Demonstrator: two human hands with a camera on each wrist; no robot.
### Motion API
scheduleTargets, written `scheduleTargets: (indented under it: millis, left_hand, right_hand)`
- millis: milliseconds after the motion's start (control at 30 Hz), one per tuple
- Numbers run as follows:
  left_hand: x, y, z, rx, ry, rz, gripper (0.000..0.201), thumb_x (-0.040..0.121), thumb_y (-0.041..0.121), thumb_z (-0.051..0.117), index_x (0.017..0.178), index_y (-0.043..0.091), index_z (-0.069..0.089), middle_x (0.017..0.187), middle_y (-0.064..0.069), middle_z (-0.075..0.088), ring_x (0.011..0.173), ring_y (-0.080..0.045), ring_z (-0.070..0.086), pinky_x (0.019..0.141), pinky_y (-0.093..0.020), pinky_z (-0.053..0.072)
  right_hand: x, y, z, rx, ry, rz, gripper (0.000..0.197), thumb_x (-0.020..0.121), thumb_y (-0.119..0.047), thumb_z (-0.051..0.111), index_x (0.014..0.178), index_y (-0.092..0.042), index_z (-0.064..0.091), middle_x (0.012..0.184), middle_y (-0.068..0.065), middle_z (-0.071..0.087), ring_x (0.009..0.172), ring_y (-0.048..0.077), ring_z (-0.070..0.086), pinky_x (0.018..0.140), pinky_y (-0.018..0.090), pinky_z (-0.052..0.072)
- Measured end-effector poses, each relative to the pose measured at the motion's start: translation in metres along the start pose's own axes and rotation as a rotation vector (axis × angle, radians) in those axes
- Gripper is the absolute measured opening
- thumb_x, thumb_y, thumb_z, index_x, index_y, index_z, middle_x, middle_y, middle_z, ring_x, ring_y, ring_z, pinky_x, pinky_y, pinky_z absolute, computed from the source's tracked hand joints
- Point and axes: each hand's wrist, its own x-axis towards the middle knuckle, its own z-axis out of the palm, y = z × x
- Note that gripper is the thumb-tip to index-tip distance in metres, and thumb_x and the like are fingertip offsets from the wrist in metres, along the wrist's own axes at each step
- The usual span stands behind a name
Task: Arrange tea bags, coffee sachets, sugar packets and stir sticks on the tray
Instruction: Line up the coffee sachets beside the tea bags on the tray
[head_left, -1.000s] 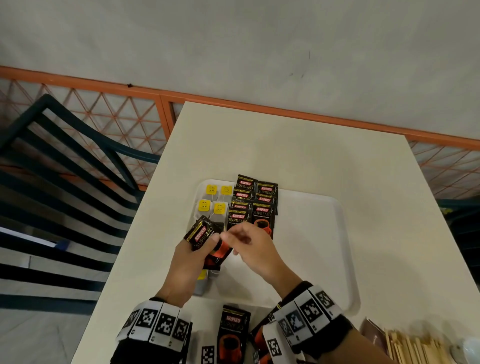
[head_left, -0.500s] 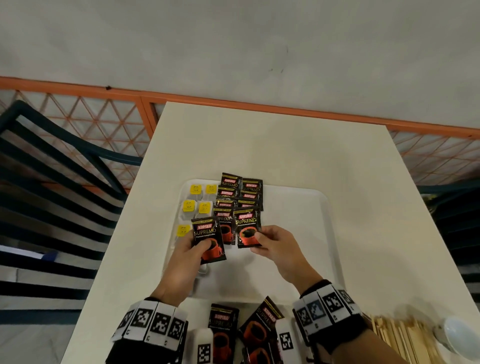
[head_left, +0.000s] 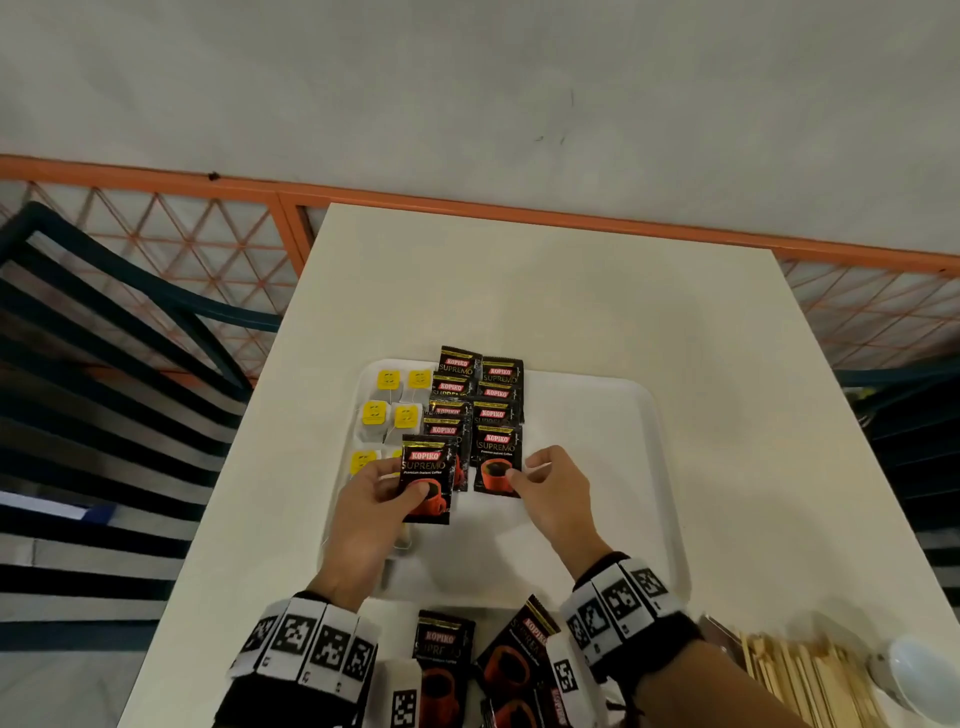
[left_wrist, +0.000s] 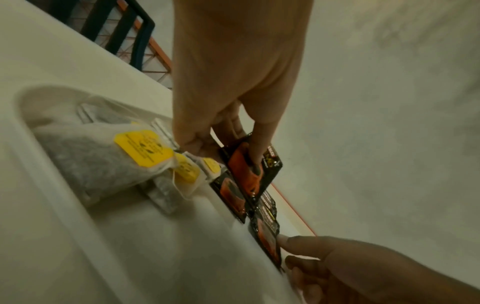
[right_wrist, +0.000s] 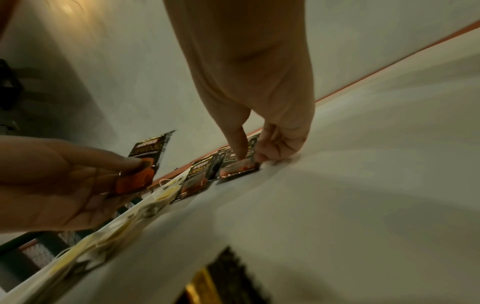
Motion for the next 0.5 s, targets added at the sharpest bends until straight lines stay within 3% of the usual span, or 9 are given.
scheduleTargets:
  millis: [100, 167, 200, 300, 400, 500]
  left_hand:
    - [0.003, 0.002, 0.004, 0.152, 0.022, 0.077, 0.022, 0.082, 0.008, 0.067, 0.101, 0.015, 0.059, 0.075, 0.008, 0.072, 0.058, 0.004, 0.065, 0.052, -0.024, 0.049]
    - [0.006, 0.003, 0.007, 0.229, 0.02, 0.109, 0.021, 0.082, 0.011, 0.068, 0.098, 0.019, 0.059, 0.086, 0.004, 0.069, 0.064, 0.003, 0.065, 0.053, -0.018, 0.049]
    - [0.007, 0.002, 0.008, 0.264, 0.023, 0.125, 0.02, 0.081, 0.012, 0.069, 0.098, 0.019, 0.06, 0.088, 0.004, 0.068, 0.07, 0.002, 0.064, 0.06, -0.014, 0.048]
    - [0.014, 0.0, 0.011, 0.382, 0.053, 0.17, 0.025, 0.08, 0.017, 0.07, 0.104, 0.014, 0.065, 0.093, 0.0, 0.065, 0.087, -0.013, 0.061, 0.076, -0.018, 0.045]
    - [0.019, -0.004, 0.014, 0.46, 0.093, 0.208, 0.025, 0.08, 0.016, 0.071, 0.103, 0.01, 0.064, 0.086, -0.001, 0.061, 0.078, -0.012, 0.055, 0.063, -0.005, 0.038]
    - [0.021, -0.008, 0.014, 0.51, 0.108, 0.241, 0.025, 0.079, 0.016, 0.071, 0.101, 0.008, 0.063, 0.083, 0.0, 0.061, 0.077, -0.011, 0.055, 0.06, -0.004, 0.038]
  right_hand:
    - [-0.002, 0.002, 0.0, -0.034, 0.007, -0.039, 0.019, 0.084, -0.017, 0.066, 0.093, -0.015, 0.049, 0.08, 0.002, 0.058, 0.07, 0.013, 0.053, 0.055, 0.013, 0.035]
    - [-0.005, 0.002, -0.001, -0.046, -0.001, -0.075, 0.016, 0.086, -0.017, 0.063, 0.093, -0.017, 0.049, 0.079, 0.0, 0.058, 0.066, 0.006, 0.051, 0.054, 0.012, 0.034]
    - [-0.007, 0.002, 0.0, -0.057, -0.009, -0.097, 0.014, 0.087, -0.017, 0.062, 0.093, -0.017, 0.05, 0.079, -0.001, 0.057, 0.065, 0.004, 0.05, 0.054, 0.012, 0.034]
    - [-0.012, 0.001, 0.002, -0.078, -0.036, -0.157, 0.009, 0.088, -0.017, 0.06, 0.092, -0.019, 0.052, 0.082, -0.003, 0.056, 0.069, 0.004, 0.049, 0.055, 0.011, 0.035]
    - [-0.015, 0.0, 0.005, -0.071, -0.049, -0.195, 0.007, 0.087, -0.015, 0.06, 0.093, -0.015, 0.056, 0.082, -0.006, 0.055, 0.075, 0.007, 0.051, 0.058, 0.006, 0.036]
    - [-0.016, -0.001, 0.004, -0.071, -0.049, -0.231, 0.012, 0.086, -0.014, 0.061, 0.096, -0.007, 0.061, 0.077, -0.012, 0.052, 0.072, 0.002, 0.05, 0.058, 0.002, 0.039]
